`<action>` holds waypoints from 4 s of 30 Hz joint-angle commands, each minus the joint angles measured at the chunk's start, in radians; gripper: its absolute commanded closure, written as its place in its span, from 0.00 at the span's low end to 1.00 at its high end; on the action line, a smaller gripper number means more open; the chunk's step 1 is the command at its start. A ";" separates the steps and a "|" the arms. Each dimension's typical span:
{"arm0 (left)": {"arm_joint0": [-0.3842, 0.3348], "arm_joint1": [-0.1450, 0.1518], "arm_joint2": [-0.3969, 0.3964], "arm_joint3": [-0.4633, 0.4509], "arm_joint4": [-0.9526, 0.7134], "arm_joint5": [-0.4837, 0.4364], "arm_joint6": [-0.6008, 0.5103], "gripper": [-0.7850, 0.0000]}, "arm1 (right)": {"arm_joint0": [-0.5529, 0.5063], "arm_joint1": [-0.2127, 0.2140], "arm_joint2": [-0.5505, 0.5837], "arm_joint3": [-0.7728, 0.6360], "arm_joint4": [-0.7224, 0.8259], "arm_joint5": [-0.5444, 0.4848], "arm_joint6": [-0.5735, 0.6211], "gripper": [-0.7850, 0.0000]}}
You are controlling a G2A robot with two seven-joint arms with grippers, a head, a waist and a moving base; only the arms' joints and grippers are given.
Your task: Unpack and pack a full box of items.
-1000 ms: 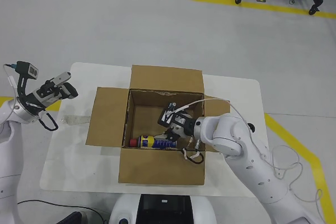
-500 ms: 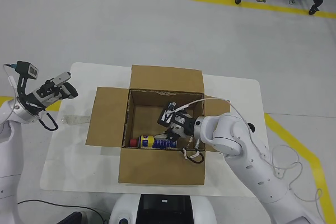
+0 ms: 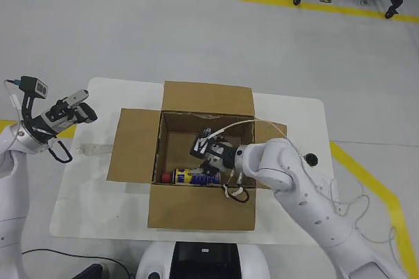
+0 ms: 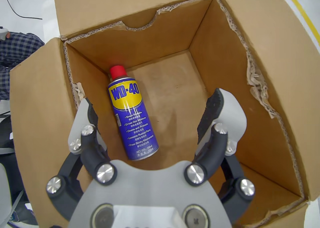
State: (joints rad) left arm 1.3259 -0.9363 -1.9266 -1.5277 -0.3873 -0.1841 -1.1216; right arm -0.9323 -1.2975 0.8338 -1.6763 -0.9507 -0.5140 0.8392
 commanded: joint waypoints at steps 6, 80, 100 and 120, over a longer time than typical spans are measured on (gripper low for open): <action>0.000 0.000 0.000 0.000 0.000 0.000 0.000 0.00 | 0.170 -0.066 -0.153 0.171 0.105 0.058 0.062 0.00; 0.000 0.000 0.000 0.000 0.000 0.000 0.000 0.00 | 0.417 -0.286 -0.372 0.749 0.157 0.020 0.137 1.00; 0.000 0.000 0.000 0.000 0.000 0.000 0.000 0.00 | 0.187 -0.125 -0.117 0.254 -0.092 -0.005 0.026 1.00; 0.000 0.000 0.000 0.000 0.000 0.000 0.000 0.00 | 0.036 -0.075 0.012 0.160 -0.250 -0.061 -0.376 1.00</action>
State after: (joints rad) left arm 1.3259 -0.9363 -1.9266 -1.5277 -0.3873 -0.1841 -1.1216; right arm -0.8932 -1.3743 0.8415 -1.5087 -1.1989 -0.5718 0.4669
